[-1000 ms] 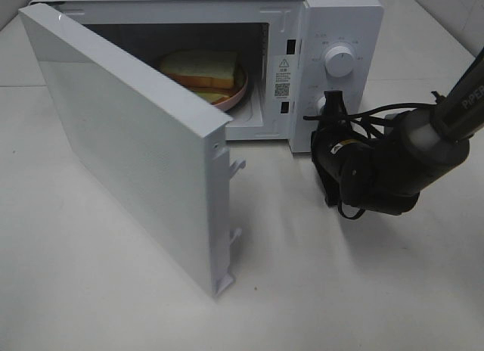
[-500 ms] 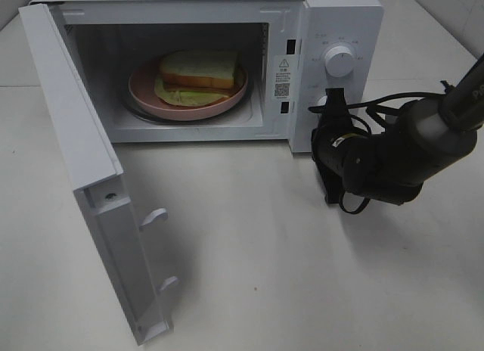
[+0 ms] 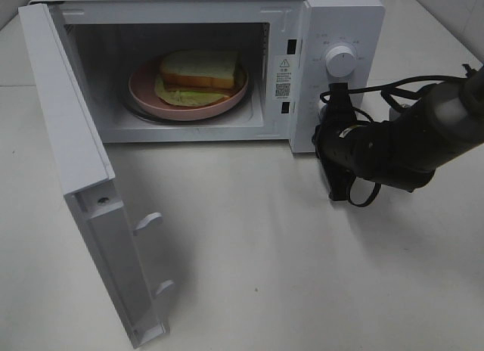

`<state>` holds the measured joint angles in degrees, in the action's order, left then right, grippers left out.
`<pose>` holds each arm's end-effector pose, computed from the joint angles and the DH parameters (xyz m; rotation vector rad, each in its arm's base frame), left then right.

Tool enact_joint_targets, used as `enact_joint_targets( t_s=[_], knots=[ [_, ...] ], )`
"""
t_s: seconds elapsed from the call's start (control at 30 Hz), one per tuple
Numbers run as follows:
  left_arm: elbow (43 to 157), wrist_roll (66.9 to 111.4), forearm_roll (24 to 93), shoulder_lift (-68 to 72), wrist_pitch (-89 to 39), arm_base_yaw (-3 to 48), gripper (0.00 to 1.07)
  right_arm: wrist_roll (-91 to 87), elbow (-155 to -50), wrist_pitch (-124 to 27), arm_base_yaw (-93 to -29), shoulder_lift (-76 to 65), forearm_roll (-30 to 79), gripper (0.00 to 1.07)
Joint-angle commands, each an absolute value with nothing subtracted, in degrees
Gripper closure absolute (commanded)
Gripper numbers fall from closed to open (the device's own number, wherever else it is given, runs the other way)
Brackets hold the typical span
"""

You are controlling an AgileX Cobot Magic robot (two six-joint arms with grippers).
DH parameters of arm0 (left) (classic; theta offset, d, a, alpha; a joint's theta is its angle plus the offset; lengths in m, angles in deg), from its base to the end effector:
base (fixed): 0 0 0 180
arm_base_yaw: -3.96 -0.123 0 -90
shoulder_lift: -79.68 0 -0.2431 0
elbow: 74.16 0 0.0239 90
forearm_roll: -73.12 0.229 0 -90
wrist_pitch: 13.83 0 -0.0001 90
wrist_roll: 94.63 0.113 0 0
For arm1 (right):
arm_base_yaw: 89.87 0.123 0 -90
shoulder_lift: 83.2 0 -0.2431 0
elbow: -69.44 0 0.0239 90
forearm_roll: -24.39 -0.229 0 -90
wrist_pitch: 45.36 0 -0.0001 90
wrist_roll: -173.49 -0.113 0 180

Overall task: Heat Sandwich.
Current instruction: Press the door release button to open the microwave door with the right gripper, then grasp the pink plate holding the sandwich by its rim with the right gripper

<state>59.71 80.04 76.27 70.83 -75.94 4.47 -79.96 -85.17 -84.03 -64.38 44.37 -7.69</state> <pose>0.0341 0.0052 0.2600 -0.0900 2.0404 0.0020 0.3474 0.1241 0.0711 1.4932 1.6135 0.9747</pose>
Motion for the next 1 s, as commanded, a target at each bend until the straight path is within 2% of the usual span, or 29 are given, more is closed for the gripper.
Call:
enact_joint_targets(
  t_s=[0.03,0.2,0.67,1.0],
  knots=[
    [59.71,80.04,76.10,71.75,-75.26,4.70,0.09,-80.25,-83.34,-89.42,-64.38,41.51,-2.65,1.07],
    [59.71,80.04,76.10,71.75,-75.26,4.70,0.09,-84.95,-79.44,-90.39,-63.92,39.85,1.76,1.07],
    [59.71,80.04,76.10,71.75,-75.26,4.70,0.09,-80.76,-70.67,-83.12,-63.52,30.16,1.70,1.07],
    [59.71,80.04,76.10,71.75,-75.26,4.70,0.09,-61.11,-70.44,-68.57,-63.52,21.17,1.70,1.03]
  ],
)
